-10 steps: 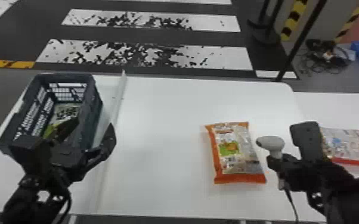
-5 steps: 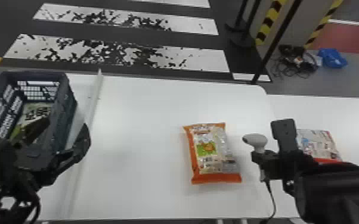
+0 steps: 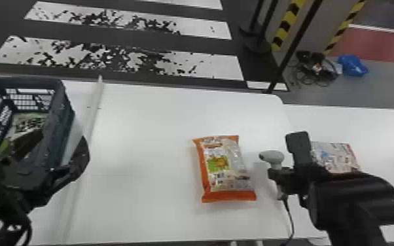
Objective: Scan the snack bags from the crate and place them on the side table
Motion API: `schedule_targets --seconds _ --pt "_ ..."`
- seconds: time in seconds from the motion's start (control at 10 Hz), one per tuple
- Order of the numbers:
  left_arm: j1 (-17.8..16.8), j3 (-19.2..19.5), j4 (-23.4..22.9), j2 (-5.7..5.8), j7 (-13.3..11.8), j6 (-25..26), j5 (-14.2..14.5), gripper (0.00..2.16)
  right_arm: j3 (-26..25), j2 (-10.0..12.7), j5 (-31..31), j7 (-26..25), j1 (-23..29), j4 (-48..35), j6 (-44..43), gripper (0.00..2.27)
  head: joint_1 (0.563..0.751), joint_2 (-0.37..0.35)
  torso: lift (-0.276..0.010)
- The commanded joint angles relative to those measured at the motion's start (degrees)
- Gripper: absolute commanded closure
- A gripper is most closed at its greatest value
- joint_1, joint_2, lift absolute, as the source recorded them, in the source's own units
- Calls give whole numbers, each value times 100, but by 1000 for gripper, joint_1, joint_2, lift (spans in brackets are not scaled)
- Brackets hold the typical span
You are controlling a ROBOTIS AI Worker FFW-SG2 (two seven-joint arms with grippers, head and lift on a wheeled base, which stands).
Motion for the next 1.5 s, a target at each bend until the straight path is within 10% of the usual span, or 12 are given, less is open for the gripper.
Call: schedule_targets --seconds 0.0,0.4,1.4 --pt "4 0 0 3 0 0 0 36 15 -34 0 81 -62 148 5 1895 695 -181 -50" --pt "-5 9 0 -6 0 0 0 36 51 -34 -8 99 -115 236 -13 147 695 -180 -50" --pt "-5 9 -9 -6 9 0 0 36 -732 1 -1652 1021 483 -1241 936 87 695 -114 -50"
